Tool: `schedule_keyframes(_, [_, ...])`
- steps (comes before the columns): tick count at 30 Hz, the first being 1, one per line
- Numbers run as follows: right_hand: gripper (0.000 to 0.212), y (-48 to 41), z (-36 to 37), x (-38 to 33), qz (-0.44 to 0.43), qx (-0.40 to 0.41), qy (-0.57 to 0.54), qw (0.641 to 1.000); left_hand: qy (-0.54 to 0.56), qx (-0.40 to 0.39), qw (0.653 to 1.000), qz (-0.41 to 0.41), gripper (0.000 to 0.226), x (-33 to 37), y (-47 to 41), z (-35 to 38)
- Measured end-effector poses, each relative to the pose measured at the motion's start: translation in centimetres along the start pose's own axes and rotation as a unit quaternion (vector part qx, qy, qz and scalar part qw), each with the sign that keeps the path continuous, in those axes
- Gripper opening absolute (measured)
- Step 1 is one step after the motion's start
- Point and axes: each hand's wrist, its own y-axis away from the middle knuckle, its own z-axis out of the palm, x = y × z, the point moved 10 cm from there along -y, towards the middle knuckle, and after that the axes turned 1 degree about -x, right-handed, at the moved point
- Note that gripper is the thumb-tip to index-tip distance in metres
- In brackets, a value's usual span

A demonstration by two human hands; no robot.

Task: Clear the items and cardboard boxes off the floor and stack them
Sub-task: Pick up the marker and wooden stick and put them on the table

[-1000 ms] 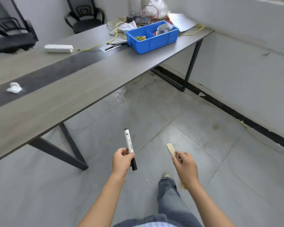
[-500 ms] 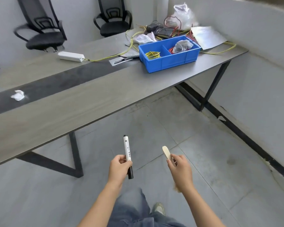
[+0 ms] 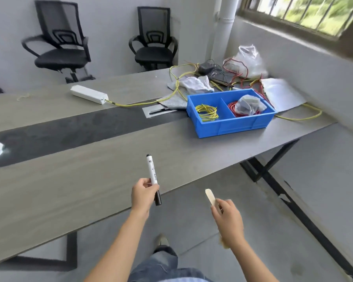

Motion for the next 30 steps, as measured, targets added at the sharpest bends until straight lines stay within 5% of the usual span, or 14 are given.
schedule_keyframes(14, [0.025,-16.7,3.0,-11.8,-0.066,-0.023,0.060,0.996,-0.161,0.065,0.985,-0.019,0.024,5.3,-12.5,0.1])
schedule_keyframes(21, [0.025,-23.2,5.1,-16.2,-0.114,-0.056,0.069,0.989,-0.265,0.052,0.963,-0.022,0.009,6.9,-14.2,4.6])
schedule_keyframes(27, [0.039,-23.6,8.3,-14.3,-0.196,-0.177,0.199,0.944,-0.335,0.080,0.938,-0.049,0.009,5.3,-14.9,6.2])
schedule_keyframes(30, [0.037,-22.7,8.7,-14.6,-0.276,-0.159,0.228,0.920,-0.342,0.091,0.933,-0.061,0.010,4.7,-14.9,6.6])
